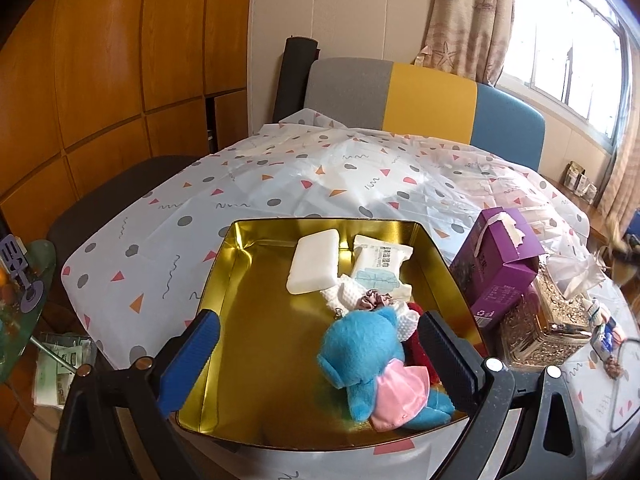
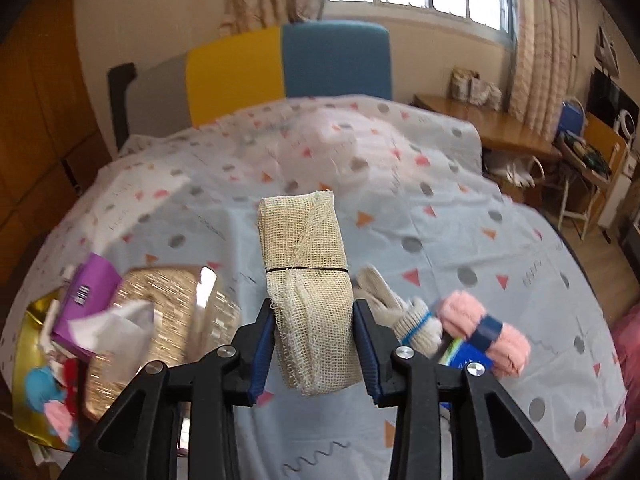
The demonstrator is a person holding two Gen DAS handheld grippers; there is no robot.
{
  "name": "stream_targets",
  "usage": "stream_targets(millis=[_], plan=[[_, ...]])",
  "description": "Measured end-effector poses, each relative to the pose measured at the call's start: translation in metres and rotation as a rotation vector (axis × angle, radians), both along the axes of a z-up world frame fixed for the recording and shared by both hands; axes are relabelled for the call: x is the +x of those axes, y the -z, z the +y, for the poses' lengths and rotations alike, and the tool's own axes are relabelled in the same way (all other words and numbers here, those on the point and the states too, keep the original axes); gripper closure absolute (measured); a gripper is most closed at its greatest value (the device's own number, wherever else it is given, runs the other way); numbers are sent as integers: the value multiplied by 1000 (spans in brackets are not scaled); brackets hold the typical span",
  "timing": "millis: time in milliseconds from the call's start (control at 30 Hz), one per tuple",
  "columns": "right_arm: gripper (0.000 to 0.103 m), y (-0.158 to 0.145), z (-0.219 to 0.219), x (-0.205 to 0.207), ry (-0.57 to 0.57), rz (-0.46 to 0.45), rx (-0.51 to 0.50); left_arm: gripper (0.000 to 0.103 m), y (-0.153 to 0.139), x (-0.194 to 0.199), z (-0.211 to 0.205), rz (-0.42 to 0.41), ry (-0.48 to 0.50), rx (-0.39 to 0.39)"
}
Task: Organize soft objects
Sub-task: 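Carry the beige gauze roll with the right gripper into the gold tray and release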
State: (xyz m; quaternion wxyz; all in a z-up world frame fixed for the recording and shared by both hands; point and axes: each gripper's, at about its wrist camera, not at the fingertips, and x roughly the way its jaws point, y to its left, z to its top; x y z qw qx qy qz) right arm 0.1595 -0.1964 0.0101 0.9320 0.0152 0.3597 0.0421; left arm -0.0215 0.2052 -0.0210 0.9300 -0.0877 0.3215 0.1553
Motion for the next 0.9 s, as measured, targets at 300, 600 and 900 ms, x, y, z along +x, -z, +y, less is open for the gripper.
stream_targets(millis=[300,600,900], plan=[[66,-55,115,-33,-339,-93,24,3,6,0,13,6,-32,-20],[66,-5,263,-49,-620,90,0,3,9,-15,45,-18,-141,-60],[63,82,322,-17,-537,260,-134,3,12,-24,59,-10,-178,-53]])
